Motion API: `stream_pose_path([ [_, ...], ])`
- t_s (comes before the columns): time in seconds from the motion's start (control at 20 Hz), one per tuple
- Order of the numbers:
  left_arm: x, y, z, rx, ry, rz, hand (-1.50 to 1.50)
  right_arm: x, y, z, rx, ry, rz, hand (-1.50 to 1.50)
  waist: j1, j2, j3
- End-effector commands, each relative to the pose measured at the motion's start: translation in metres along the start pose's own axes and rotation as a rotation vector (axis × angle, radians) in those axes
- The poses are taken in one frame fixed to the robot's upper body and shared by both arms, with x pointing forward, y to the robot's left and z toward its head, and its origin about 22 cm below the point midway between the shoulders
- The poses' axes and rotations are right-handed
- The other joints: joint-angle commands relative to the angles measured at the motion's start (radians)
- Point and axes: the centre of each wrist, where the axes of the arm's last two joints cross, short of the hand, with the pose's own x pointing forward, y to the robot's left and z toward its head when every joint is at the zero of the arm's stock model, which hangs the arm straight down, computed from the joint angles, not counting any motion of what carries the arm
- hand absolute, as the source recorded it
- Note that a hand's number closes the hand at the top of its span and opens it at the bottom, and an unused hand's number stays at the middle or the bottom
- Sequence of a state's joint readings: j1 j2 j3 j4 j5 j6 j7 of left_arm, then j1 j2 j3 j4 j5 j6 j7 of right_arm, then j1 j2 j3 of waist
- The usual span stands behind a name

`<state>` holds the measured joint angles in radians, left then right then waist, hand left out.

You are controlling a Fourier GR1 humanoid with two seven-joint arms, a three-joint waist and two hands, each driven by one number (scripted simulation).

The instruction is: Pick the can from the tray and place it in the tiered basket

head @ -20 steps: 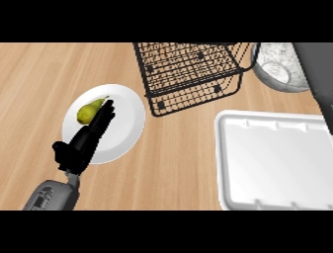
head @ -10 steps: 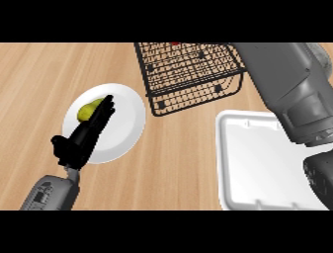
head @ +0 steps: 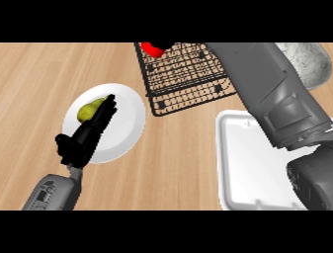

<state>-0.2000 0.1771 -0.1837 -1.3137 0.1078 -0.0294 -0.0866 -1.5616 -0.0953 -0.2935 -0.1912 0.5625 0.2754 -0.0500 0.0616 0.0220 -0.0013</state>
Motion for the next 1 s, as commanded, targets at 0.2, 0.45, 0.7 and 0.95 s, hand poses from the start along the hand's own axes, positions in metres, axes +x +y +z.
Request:
stream_pose_path([
  [0.2, -0.001, -0.004, 0.008, 0.000, -0.012, 0.002, 0.00, -0.028, 0.014, -0.001, 0.119, 0.218, -0.276, -1.50, -0.002, -0.001, 0.000],
  [0.45, -0.002, 0.014, 0.011, 0.003, -0.012, 0.003, 0.00, -0.007, -0.008, 0.003, 0.047, 0.162, -0.388, -1.50, -0.011, -0.004, 0.000],
  [0.7, -0.008, 0.003, 0.009, 0.014, 0.005, -0.004, 0.00, -0.007, -0.048, 0.019, -0.294, 0.163, -0.351, -1.50, -0.011, 0.000, 0.000],
  [0.95, 0.002, 0.002, 0.007, 0.021, -0.018, -0.012, 0.00, -0.044, -0.096, 0.053, -0.606, 0.154, -0.355, -1.50, -0.003, 0.006, 0.001],
])
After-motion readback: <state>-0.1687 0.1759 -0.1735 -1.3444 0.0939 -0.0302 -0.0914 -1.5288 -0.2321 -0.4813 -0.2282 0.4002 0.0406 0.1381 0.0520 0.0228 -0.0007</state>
